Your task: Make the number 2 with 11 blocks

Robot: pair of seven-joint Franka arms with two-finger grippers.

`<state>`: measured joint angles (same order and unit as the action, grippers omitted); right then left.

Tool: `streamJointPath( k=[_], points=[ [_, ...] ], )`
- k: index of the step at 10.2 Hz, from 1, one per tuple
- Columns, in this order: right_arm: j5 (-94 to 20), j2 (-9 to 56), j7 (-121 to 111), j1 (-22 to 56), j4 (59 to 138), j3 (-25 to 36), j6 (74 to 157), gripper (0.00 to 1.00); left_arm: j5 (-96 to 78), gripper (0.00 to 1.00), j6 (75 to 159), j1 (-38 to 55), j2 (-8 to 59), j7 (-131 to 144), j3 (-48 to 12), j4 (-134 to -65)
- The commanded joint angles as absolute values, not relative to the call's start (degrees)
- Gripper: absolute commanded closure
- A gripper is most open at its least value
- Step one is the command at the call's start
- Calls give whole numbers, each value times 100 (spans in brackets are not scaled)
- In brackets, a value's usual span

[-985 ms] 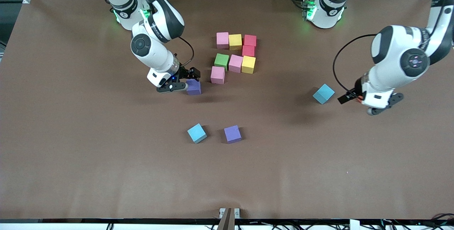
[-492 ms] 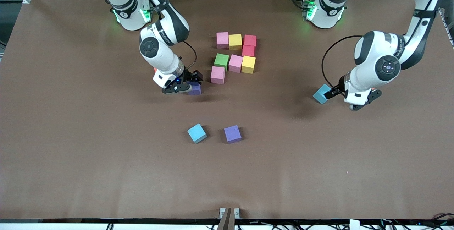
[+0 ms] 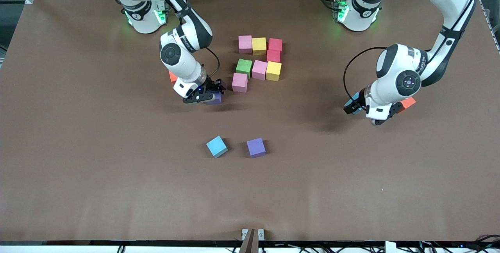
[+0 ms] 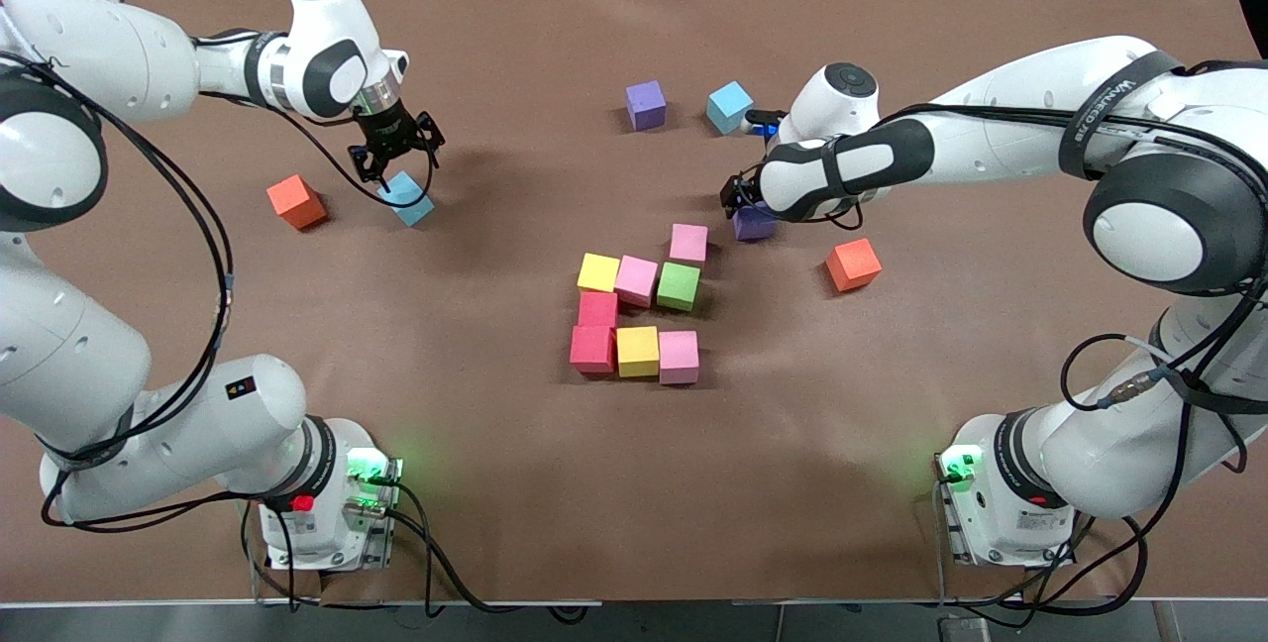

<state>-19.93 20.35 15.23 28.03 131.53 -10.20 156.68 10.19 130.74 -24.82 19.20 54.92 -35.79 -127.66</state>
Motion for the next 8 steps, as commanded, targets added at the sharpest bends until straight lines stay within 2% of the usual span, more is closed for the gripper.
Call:
streamJointPath(
  k=[1, 2, 3, 5, 6, 8],
  points=[
    [-1829, 2066, 1521, 2804, 13140, -976, 15715, 60, 1379, 0, 13192, -2514, 2109, 5879, -3595, -12779],
    [-1802, 2031, 1512, 2804, 13087, -941, 15654, 65, 1467, 0, 13184, -2522, 2135, 6063, -3595, -12788],
    [-1810, 1995, 1547, 2804, 12930, -897, 15540, 65, 1503, 0, 13175, -2531, 2127, 6186, -3586, -12797],
    [-1811, 1890, 1564, 2795, 12325, -687, 14604, 65, 1555, 0, 13166, -2557, 2127, 6205, -3560, -12849],
    [-1837, 1916, 1608, 2795, 12087, -633, 14407, 65, 1660, 0, 13166, -2601, 2127, 6214, -3551, -12893],
    [-1881, 2161, 2123, 3013, 11744, -615, 14440, 65, 1827, 0, 13192, -2707, 2136, 6231, -3551, -12964]
  ],
)
